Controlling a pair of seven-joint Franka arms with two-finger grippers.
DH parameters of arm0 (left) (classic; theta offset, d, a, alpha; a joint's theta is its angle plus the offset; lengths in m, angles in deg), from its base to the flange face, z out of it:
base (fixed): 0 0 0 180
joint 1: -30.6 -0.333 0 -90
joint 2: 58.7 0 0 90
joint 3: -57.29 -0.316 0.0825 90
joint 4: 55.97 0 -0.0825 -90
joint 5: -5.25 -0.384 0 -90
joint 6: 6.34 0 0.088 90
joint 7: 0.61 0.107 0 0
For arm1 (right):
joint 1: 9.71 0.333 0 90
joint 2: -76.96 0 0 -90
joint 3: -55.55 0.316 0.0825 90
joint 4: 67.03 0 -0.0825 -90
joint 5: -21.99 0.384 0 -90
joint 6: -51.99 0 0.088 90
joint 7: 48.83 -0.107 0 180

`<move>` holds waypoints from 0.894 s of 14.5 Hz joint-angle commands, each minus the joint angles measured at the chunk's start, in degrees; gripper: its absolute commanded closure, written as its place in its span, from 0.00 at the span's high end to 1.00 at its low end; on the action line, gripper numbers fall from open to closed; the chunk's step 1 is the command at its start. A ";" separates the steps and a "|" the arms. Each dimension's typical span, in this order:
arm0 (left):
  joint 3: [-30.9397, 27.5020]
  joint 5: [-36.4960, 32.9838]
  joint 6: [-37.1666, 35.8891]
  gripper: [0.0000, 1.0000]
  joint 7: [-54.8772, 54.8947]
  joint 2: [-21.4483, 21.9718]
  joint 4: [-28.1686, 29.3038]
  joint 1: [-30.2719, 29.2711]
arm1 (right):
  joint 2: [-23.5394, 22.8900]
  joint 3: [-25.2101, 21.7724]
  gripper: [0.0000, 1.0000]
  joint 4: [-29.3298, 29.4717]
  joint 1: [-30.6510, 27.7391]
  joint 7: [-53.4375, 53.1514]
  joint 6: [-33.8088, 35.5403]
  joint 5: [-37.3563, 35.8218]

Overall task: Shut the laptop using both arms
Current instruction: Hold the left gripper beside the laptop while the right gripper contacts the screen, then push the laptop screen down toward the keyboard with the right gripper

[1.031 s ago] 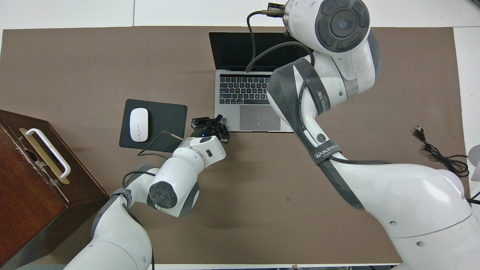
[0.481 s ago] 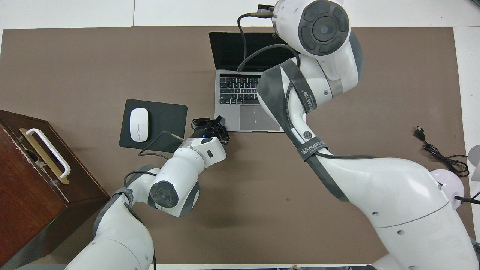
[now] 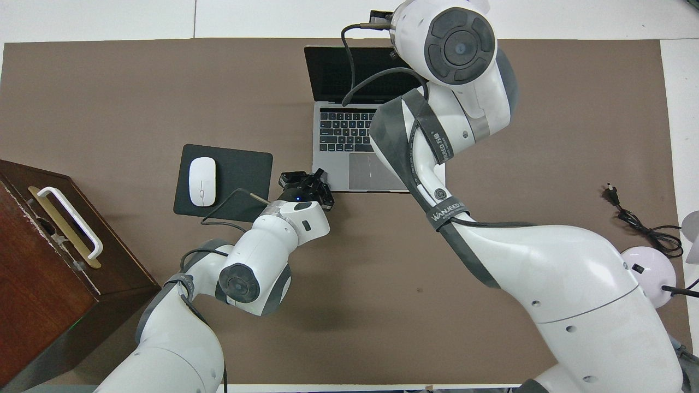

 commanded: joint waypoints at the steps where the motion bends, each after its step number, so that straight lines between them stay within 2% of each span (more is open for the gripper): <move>1: -0.51 0.96 0.55 0.00 2.21 -2.09 -0.21 -0.06 | -2.03 -0.01 0.00 2.69 0.06 -1.36 -0.61 -1.26; 6: -0.43 0.96 0.55 0.00 2.38 -2.18 0.23 -0.06 | -2.03 0.96 0.00 2.60 0.06 -1.10 1.32 -0.82; 13: -0.51 0.96 0.64 0.00 2.47 -3.06 0.41 0.03 | -1.77 6.13 0.00 2.60 -0.90 -0.84 6.59 -0.55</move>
